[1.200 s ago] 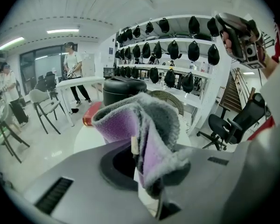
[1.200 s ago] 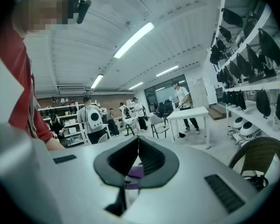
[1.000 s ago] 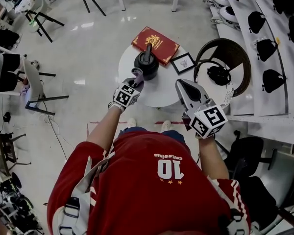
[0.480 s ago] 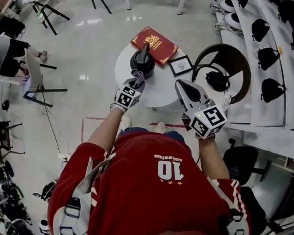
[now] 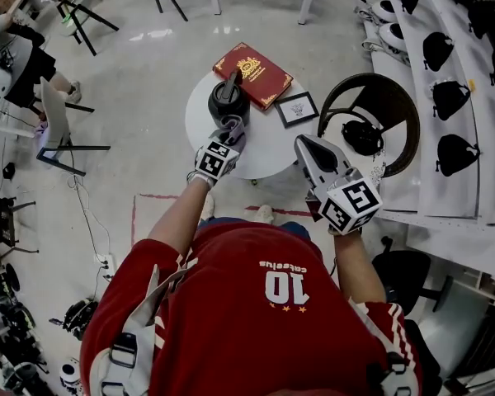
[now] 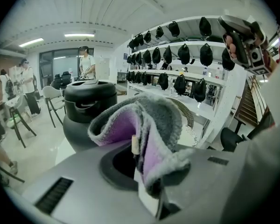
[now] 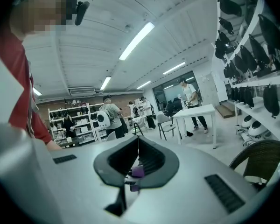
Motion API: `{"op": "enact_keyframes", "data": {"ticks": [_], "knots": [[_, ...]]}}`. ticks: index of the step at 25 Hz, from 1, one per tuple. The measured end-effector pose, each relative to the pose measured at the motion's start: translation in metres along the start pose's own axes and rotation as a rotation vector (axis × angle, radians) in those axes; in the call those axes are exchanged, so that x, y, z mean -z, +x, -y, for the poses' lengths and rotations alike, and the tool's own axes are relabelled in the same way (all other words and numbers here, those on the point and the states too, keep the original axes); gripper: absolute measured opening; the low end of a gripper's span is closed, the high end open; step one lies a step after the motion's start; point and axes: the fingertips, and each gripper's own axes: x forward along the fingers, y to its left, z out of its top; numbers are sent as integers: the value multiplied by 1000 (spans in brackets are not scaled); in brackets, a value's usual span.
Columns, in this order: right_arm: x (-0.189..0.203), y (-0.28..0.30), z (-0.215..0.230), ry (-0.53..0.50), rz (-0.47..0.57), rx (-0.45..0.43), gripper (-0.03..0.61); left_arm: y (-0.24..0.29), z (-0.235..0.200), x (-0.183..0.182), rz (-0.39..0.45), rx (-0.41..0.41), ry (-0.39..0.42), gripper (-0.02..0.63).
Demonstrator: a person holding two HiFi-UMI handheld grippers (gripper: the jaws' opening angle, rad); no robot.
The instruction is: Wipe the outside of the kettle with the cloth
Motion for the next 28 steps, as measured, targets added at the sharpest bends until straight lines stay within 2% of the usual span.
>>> {"op": "enact_keyframes", "data": {"ticks": [11,21,28], "knots": [[4,-16,27,15,12,7,17,25,9,-24,9,-9,-5,48],[2,-27,55,43,29,34,17,52,14,-52,8,15,26,46],[4,-37,69,50,28,69,17,61,23,-73,32,44,76,46]]}}
